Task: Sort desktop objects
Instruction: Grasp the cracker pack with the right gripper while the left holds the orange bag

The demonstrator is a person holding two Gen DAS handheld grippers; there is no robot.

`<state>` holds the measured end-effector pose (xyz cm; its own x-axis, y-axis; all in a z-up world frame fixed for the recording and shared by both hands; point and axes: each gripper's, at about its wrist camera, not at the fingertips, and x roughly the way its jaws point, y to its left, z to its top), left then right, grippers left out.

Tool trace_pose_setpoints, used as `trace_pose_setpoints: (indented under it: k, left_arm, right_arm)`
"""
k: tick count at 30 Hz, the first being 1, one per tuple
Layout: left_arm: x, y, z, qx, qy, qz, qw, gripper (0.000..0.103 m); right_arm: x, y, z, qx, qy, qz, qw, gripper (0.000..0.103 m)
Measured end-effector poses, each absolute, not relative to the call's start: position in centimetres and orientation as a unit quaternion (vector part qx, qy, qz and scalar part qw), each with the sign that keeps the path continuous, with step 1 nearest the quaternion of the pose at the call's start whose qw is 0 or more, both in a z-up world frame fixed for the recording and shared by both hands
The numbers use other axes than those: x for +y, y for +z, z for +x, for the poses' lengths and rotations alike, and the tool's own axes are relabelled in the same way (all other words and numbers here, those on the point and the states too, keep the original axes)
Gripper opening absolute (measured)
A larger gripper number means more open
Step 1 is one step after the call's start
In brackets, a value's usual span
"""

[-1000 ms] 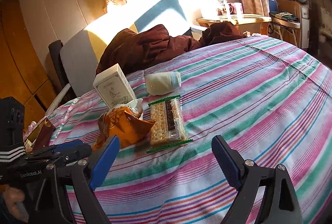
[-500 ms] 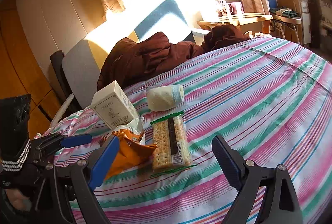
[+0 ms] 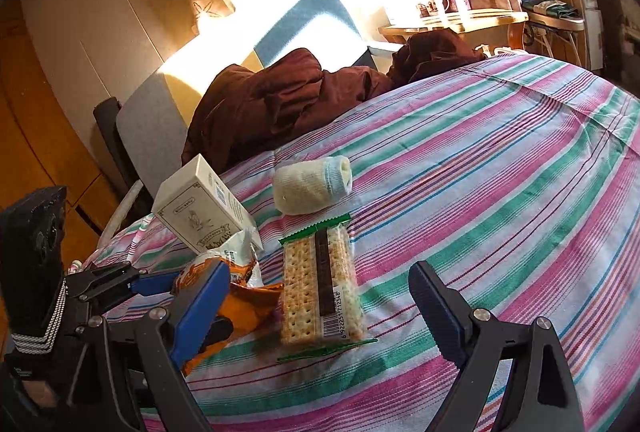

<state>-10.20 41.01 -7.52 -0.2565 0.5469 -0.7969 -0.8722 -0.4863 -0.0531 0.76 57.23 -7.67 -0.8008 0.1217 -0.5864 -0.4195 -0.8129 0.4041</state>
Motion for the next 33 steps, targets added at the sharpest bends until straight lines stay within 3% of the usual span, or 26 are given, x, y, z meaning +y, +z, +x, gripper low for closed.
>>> trace_pose_setpoints:
  k: [4,12,16,19,22,33]
  left_arm:
    - [38.3,-7.2,-9.2,0.177,0.782,-0.405,0.439,0.061]
    - [31.8,-6.7,-6.1,0.149,0.789,-0.424,0.419,0.06]
    - [28.9,-6.5,-5.2,0.128,0.795,-0.435,0.404,0.06]
    - [27.4,-6.5,-4.7,0.121,0.802,-0.435,0.391,0.06]
    - [26.8,-6.5,-4.4,0.115,0.808,-0.43,0.386,0.06]
    - [27.1,-7.2,-3.8,0.097,0.833,-0.381,0.388,0.063]
  right_arm:
    - [57.1,-7.9,0.5,0.264,0.909,-0.288,0.146,0.091]
    - [55.1,-8.5,-3.1,0.18,0.9,-0.368,0.146,0.089]
    - [55.0,-9.4,-4.2,0.157,0.887,-0.403,0.162,0.079]
    - [54.3,-9.3,-4.2,0.137,0.888,-0.407,0.162,0.061]
    - [53.4,-9.2,-4.1,0.124,0.888,-0.414,0.16,0.051]
    - [47.3,-9.0,-0.6,0.1,0.893,-0.423,0.12,0.051]
